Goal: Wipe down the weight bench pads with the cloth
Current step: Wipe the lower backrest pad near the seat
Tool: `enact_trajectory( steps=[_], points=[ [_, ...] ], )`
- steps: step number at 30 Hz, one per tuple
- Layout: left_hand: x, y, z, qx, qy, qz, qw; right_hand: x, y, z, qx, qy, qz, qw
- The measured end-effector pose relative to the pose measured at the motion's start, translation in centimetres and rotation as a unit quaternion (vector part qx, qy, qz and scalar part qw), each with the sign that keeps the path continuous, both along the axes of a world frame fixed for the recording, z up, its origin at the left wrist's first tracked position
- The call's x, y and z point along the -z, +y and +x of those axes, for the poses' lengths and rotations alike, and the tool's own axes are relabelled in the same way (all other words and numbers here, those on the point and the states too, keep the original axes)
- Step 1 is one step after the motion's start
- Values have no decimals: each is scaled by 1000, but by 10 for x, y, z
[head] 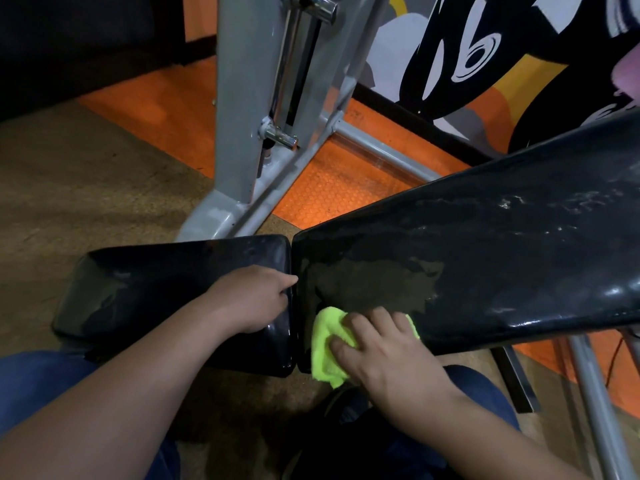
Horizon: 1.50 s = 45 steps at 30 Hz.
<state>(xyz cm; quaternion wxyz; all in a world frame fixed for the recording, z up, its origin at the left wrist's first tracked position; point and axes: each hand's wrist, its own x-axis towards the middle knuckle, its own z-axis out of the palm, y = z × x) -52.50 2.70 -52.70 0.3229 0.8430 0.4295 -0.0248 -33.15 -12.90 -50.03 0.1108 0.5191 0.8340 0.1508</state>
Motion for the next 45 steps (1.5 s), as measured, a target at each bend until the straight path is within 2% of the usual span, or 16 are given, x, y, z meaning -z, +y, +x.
enact_trajectory(
  steps=[5, 10, 15, 19, 24, 29, 33, 38, 42, 45],
  points=[
    [0, 0, -2, 4, -1, 1, 1000, 1, -15, 2, -74, -7, -67, 995],
    [3, 2, -1, 23, 25, 6, 999, 1, 5, -9, -4, -6, -24, 1000],
    [14, 3, -4, 35, 55, -12, 998, 9, -4, -15, -56, -16, -90, 994],
    [13, 6, -5, 31, 50, -12, 998, 8, 12, -21, 4, -5, -63, 998],
    [18, 5, -4, 27, 54, -6, 998, 20, 3, -31, -36, -11, -108, 993],
    [17, 7, -4, 27, 44, -8, 999, 17, 24, -33, 57, -3, -63, 996],
    [20, 6, -3, 32, 55, -8, 998, 21, 19, -34, -12, -21, -99, 995],
    [19, 9, -6, 27, 53, -9, 998, 19, 46, -34, 82, -4, -64, 995],
    [20, 8, -5, 27, 53, -12, 998, 30, 42, -40, 37, -14, -93, 995],
    [21, 10, -9, 25, 46, -11, 999, 19, 54, -31, 89, -7, -50, 995]
  ],
)
